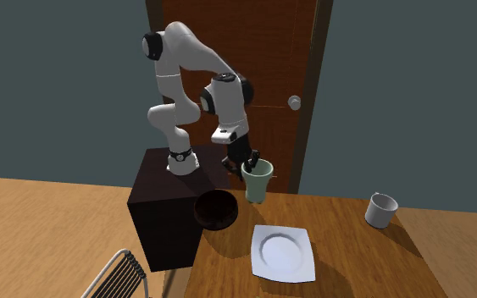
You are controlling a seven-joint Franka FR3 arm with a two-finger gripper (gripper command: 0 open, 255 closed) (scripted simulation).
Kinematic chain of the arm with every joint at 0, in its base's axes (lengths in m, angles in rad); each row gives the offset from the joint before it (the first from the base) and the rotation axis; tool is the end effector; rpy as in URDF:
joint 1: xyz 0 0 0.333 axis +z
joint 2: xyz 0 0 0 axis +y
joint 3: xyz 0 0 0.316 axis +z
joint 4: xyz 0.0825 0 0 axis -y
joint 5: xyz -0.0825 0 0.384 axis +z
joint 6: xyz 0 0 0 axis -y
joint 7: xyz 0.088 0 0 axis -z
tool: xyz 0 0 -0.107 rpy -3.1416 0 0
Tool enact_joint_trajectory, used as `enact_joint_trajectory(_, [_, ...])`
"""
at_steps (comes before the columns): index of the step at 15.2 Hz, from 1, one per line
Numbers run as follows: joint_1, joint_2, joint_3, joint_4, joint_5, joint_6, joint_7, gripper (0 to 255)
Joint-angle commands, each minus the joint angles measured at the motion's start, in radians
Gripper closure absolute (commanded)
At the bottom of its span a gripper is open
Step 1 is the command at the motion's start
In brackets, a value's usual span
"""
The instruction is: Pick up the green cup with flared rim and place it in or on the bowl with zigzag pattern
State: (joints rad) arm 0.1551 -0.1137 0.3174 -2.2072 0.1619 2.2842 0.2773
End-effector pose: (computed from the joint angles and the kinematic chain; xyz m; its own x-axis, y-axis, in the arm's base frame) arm 0.4667 0.2461 0.4448 0.9854 0.0898 0.1448 0.1115 -0.9824 -0.1495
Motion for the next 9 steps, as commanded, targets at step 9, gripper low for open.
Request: enact_joint_trajectory(9, [-0.010,-0.059,-0.021,0.068,0.010,-0.128,-0.020,255])
